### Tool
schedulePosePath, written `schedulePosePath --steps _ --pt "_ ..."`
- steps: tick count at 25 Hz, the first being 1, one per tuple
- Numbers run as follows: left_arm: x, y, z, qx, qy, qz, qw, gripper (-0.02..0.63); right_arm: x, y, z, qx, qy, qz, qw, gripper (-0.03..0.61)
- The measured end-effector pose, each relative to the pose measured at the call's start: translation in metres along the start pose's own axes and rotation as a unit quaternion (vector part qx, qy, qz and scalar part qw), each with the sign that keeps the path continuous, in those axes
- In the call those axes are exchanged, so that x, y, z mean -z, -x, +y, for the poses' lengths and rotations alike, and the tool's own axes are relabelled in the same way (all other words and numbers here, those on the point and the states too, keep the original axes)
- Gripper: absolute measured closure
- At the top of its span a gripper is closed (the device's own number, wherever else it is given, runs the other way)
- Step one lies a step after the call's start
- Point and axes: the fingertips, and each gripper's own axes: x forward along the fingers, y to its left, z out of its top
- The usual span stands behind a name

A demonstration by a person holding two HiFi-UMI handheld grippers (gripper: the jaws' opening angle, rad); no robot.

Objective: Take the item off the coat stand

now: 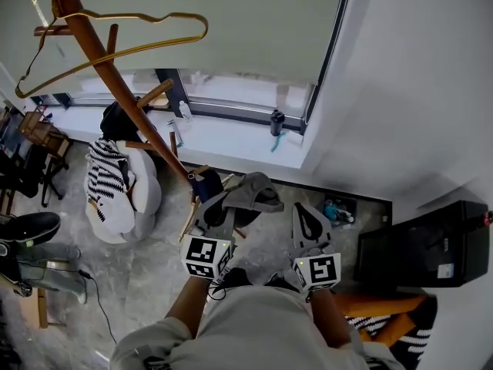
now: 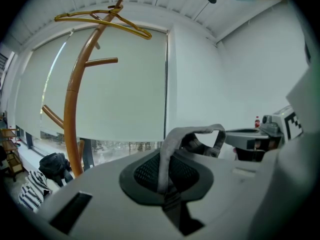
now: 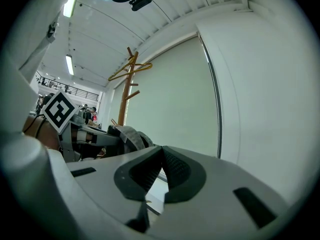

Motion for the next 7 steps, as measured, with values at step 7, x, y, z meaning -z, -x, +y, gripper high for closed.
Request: schedulePosePath --steps 7 --pt "-0.0015 0.0031 0.0071 -0.005 -0.004 -0.002 1.0 0.586 -0.0002 -0.0054 0.0067 -0.008 0.001 -0.002 1.0 0.574"
